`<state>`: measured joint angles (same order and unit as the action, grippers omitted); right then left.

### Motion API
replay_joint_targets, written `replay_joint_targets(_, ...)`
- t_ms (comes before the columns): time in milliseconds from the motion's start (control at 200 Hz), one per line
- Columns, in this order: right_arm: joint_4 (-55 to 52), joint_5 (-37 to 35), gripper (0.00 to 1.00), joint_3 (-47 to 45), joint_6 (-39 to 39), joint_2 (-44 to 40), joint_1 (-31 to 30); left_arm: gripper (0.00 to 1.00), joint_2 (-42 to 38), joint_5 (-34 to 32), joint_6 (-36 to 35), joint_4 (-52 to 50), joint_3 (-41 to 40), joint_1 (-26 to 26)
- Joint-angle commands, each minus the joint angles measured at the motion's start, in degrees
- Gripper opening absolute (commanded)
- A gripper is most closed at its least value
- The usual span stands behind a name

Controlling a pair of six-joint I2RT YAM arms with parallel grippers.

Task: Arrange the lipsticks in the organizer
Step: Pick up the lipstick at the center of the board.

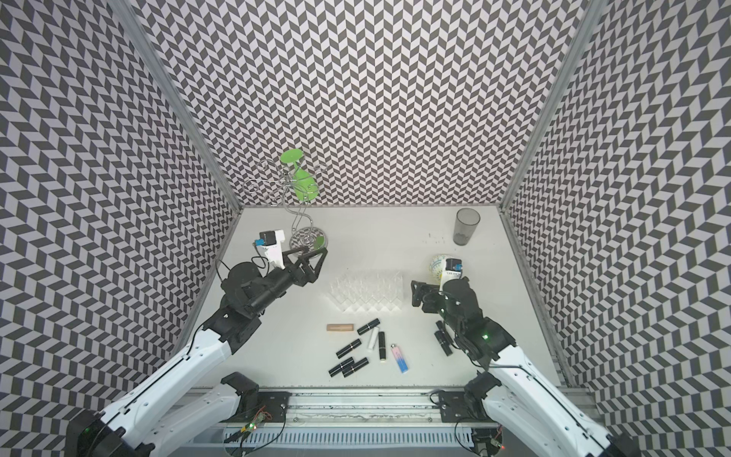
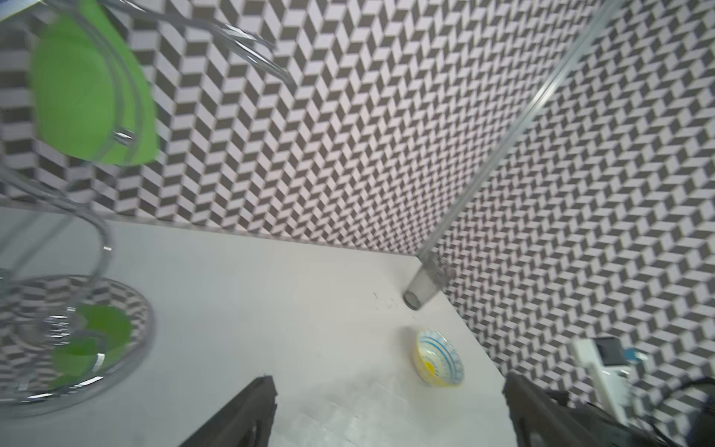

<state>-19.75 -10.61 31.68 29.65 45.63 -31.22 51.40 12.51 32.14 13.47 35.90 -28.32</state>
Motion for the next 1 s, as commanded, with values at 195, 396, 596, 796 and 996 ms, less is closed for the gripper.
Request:
replay_joint_targets(195,-11.2,-11.4,0.67,1.5,9.8,9.5,-4.1,0.91,-1.4,7.3,2.7,6.5,-12.0,-5.4)
replay_joint_targets(396,-22.3,-11.0,0.62,7.5,14.2,18.3,-4.3,0.90,-3.8,5.0,-1.6,4.9,-13.1,-5.8)
replay_joint_targets(596,-27.1,-11.5,0.56,9.9,14.7,25.3,-4.3,0.90,-6.9,6.9,-1.6,3.8,-12.9,-5.8)
replay_joint_targets(796,-28.1,-11.2,0.43,10.3,14.5,28.4,-4.1,0.89,-6.5,8.8,-0.9,4.1,-12.3,-5.9)
replay_joint_targets(996,-27.1,-10.2,0.47,10.3,12.2,30.9,-3.3,0.89,-5.9,9.0,-0.6,4.2,-12.5,-5.9)
